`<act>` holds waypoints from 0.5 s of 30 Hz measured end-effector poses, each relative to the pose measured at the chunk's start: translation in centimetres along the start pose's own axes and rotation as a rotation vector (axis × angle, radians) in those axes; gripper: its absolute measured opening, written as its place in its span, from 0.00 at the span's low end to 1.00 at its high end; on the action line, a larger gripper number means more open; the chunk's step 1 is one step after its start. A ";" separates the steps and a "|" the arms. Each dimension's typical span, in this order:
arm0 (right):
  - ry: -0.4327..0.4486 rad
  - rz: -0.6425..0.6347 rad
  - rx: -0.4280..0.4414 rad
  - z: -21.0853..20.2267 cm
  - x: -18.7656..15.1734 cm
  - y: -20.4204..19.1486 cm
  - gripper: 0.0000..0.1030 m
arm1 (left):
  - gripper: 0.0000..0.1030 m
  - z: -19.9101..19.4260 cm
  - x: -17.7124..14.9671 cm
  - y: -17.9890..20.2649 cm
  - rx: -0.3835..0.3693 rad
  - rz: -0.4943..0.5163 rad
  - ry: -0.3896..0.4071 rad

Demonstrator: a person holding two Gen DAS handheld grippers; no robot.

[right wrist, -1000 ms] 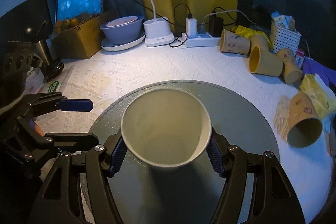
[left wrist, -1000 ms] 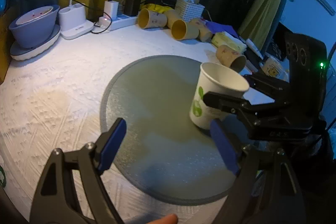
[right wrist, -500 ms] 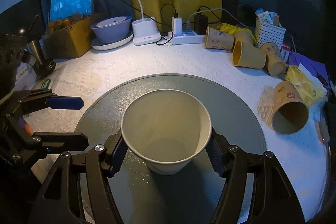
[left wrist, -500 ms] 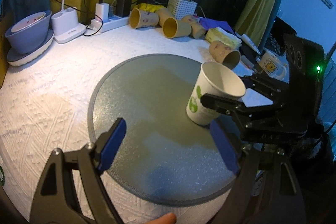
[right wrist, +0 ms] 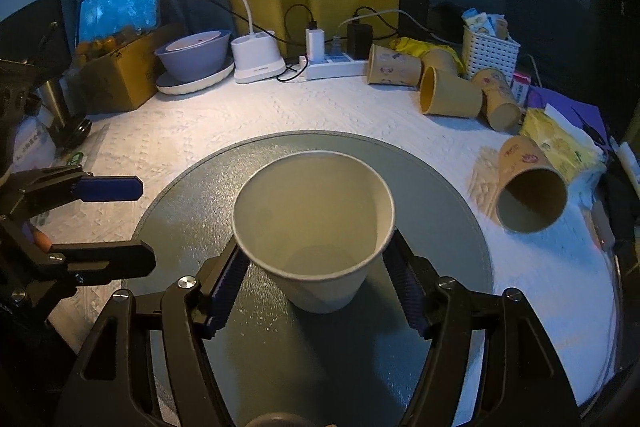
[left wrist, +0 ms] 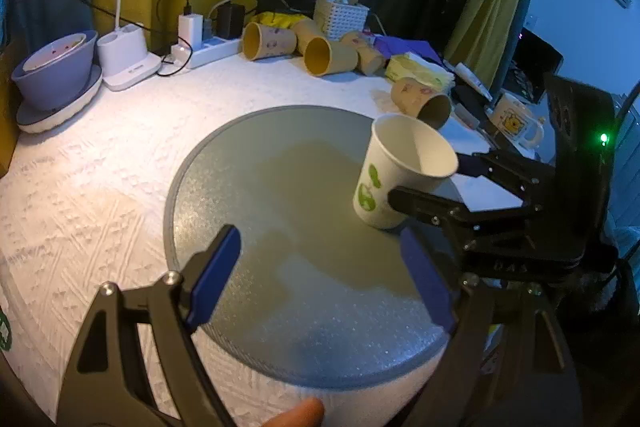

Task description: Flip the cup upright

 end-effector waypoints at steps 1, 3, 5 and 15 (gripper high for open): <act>0.000 0.001 -0.003 -0.2 -0.1 0.0 0.70 | 0.81 -0.1 -0.1 0.2 -0.004 0.003 0.001; -0.001 0.003 -0.009 -0.6 -0.4 -0.1 0.71 | 0.81 -0.3 -0.3 0.6 -0.008 0.010 0.003; 0.001 0.005 -0.016 -1.1 -0.8 -0.2 0.71 | 0.81 -0.6 -0.5 1.0 -0.012 0.017 0.008; 0.018 0.027 -0.051 -3.8 -2.6 -0.4 0.71 | 0.81 -2.4 -1.2 2.6 -0.007 0.056 0.042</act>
Point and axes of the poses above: each gripper's, at about its wrist camera, not at the fingertips, and z roughly the way its jaws point, y to its right, x to its top, the point moved 10 cm from there along z, roughly the way its jaws point, and after that the axes turned 9 degrees about -x, right-handed, at the moved point
